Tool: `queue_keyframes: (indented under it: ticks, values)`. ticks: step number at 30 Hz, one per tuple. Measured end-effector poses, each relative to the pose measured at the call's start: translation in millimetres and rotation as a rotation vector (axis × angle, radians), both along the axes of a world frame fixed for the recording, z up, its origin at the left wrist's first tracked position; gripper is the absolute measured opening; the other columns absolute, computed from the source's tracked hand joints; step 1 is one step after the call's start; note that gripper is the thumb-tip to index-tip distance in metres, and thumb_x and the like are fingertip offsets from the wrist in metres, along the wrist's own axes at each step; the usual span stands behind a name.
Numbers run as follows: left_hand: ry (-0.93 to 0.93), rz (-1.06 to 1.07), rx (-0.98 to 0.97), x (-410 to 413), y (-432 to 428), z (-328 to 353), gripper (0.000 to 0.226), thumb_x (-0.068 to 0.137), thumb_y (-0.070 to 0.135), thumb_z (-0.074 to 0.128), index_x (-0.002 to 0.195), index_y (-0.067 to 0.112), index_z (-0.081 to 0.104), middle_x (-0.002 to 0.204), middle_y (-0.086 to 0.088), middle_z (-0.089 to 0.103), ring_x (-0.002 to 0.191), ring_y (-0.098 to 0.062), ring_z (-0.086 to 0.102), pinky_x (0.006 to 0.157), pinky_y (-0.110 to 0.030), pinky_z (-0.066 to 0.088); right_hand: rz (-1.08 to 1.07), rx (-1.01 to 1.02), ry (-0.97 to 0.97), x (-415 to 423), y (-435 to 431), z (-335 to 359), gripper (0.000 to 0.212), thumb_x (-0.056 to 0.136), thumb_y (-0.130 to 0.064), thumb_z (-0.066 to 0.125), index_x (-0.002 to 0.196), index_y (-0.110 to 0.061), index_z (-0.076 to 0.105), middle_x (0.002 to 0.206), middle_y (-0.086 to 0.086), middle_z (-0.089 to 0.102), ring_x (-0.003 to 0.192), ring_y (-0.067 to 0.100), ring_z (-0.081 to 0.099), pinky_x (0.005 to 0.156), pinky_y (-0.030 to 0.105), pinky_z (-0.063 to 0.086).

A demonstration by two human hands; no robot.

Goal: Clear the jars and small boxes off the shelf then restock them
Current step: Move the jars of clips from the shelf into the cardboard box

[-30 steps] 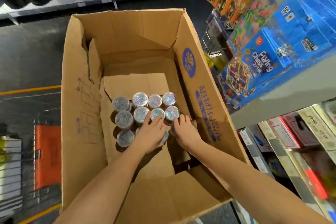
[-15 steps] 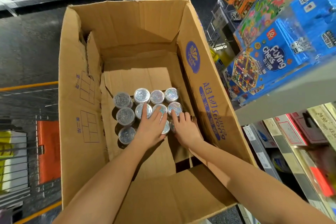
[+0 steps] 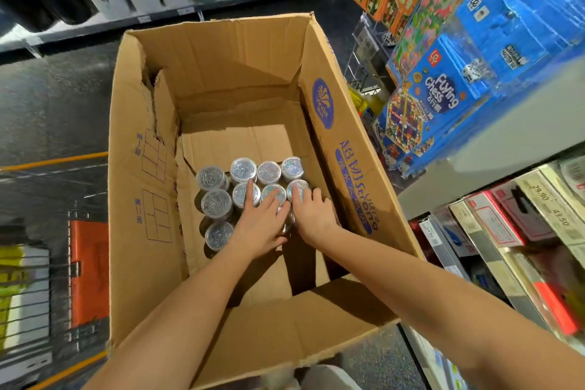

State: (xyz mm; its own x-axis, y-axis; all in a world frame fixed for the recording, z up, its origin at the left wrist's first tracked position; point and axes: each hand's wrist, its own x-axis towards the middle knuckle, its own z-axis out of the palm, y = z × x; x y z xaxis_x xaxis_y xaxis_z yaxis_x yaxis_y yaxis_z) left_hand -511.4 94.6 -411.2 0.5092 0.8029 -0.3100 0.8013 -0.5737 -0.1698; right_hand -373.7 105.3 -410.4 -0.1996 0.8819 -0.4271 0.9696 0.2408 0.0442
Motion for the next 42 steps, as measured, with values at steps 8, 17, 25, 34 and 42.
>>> queue_keyframes:
  ticks: [8, 17, 25, 34, 42]
  values:
    - [-0.208, 0.191, 0.112, -11.5, 8.1, 51.2, 0.064, 0.087, 0.066, 0.045, 0.136, 0.024, 0.043, 0.135, 0.001, 0.048, 0.129, -0.019, 0.04, 0.11, -0.051, 0.024, -0.04, 0.125, 0.117, 12.6, 1.8, 83.9, 0.049, 0.092, -0.016, 0.056, 0.135, -0.008, 0.034, 0.133, 0.016, 0.034, 0.124, 0.037, 0.036, 0.093, 0.044, 0.043]
    - [-0.53, -0.026, 0.519, 41.5, -4.7, 189.9, 0.056, 0.083, 0.056, 0.06, 0.125, 0.019, 0.055, 0.12, -0.004, 0.059, 0.113, -0.025, 0.054, 0.095, -0.041, 0.042, -0.118, 0.535, 0.269, 88.9, -69.2, 240.5, 0.048, 0.092, -0.021, 0.054, 0.134, -0.01, 0.033, 0.135, 0.017, 0.03, 0.124, 0.039, 0.03, 0.089, 0.051, 0.043]
    - [-0.761, -0.459, 0.593, 176.1, -36.4, 284.9, 0.063, 0.084, 0.05, 0.066, 0.128, 0.007, 0.053, 0.117, -0.014, 0.06, 0.104, -0.035, 0.059, 0.086, -0.044, 0.049, -0.375, 0.841, 0.049, 203.9, -164.9, 321.2, 0.049, 0.088, -0.026, 0.058, 0.131, -0.012, 0.039, 0.13, 0.015, 0.036, 0.121, 0.037, 0.037, 0.088, 0.046, 0.042]
    - [-0.865, -0.731, 0.657, 326.7, -64.5, 350.6, 0.063, 0.082, 0.056, 0.048, 0.126, 0.01, 0.053, 0.113, -0.015, 0.059, 0.1, -0.036, 0.059, 0.081, -0.045, 0.05, -0.577, 0.947, -0.162, 300.1, -223.0, 368.2, 0.061, 0.089, -0.028, 0.055, 0.143, -0.014, 0.029, 0.147, 0.018, 0.023, 0.134, 0.038, 0.025, 0.105, 0.048, 0.029]
    - [-0.866, -0.863, 0.636, 421.3, -48.4, 393.0, 0.058, 0.076, 0.019, 0.069, 0.13, 0.009, 0.05, 0.121, -0.014, 0.055, 0.105, -0.035, 0.055, 0.085, -0.043, 0.046, -0.656, 1.006, -0.112, 369.3, -219.9, 389.9, 0.054, 0.092, -0.023, 0.05, 0.143, -0.016, 0.033, 0.146, 0.011, 0.027, 0.13, 0.035, 0.029, 0.105, 0.046, 0.032]
